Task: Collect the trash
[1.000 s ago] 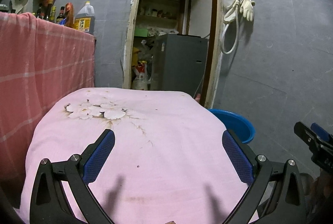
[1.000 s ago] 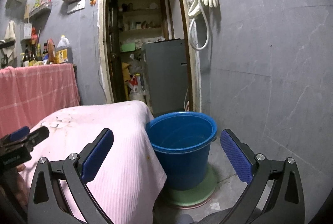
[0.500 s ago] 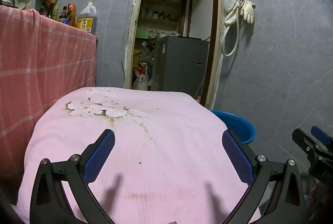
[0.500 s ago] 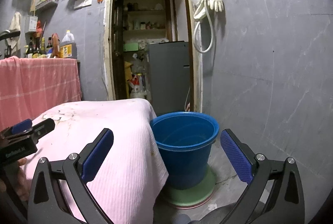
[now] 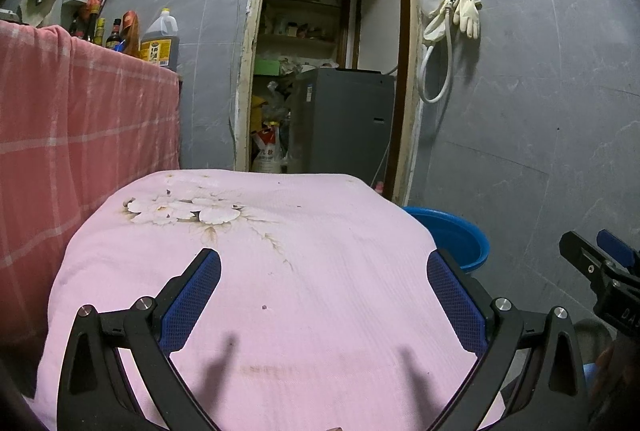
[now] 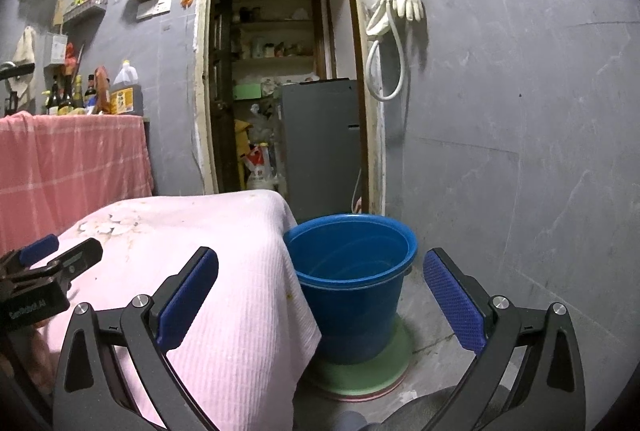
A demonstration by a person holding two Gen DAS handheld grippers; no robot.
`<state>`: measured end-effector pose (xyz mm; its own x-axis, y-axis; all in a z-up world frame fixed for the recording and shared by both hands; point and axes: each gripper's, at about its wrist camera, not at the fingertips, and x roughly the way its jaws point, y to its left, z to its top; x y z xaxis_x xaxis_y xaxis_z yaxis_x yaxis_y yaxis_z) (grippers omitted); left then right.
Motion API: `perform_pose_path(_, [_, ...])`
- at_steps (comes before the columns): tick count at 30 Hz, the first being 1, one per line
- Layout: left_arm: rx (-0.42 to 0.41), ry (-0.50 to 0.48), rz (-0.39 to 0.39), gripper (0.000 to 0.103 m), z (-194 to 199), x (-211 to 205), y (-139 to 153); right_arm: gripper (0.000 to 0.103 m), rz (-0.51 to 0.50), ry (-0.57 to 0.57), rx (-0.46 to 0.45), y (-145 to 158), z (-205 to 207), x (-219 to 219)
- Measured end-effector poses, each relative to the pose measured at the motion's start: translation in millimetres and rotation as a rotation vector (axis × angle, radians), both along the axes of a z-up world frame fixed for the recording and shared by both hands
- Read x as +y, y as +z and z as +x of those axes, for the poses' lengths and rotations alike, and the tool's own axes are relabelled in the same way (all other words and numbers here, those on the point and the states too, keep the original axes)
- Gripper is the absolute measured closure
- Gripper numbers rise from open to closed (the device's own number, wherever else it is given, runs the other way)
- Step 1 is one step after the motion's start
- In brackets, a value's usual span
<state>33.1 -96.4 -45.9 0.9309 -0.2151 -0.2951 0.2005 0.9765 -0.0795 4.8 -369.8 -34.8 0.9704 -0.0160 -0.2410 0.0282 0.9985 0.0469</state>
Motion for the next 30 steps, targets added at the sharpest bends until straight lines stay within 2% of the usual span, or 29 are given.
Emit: perform_pose_path(30, [0.004,-0.003,-0.008,0.002,0.3,0.6,-1.3,0.000,0.001,0.000,0.000,-0.1,0.0,0.2])
